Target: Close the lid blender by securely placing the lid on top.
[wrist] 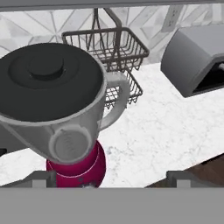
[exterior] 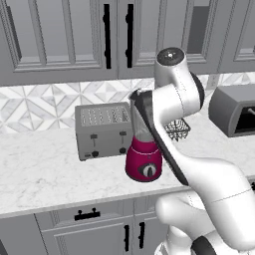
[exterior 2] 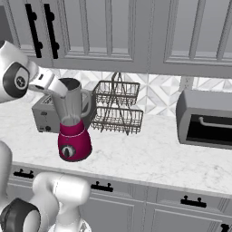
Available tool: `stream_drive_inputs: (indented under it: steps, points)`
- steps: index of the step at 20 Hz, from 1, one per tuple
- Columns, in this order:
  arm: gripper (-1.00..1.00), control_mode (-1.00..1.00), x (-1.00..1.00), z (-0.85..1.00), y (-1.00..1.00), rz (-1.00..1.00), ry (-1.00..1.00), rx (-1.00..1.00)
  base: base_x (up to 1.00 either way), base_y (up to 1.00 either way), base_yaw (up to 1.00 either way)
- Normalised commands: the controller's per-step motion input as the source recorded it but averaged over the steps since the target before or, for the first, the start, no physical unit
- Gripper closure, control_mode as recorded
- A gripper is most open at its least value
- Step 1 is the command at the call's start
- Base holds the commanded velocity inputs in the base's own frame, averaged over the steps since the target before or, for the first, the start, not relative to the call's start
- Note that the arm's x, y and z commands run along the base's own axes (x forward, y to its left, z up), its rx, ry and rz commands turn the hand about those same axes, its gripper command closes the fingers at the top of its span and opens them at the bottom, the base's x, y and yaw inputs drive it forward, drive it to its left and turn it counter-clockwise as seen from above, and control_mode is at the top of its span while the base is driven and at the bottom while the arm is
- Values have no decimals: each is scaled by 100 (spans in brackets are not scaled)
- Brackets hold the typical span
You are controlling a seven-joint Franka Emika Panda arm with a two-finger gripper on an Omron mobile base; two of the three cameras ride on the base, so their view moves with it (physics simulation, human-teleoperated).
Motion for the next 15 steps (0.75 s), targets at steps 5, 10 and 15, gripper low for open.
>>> stream_drive_inputs:
  steps: [5,10,15]
  points:
    - [-100,-100,-46,0,-34,0,-8,1,0,0,0]
    - [-100,-100,-12,0,-41,1,-7,16,0,0,0]
    - [-100,-100,-9,0,-41,1,-6,18,0,0,0]
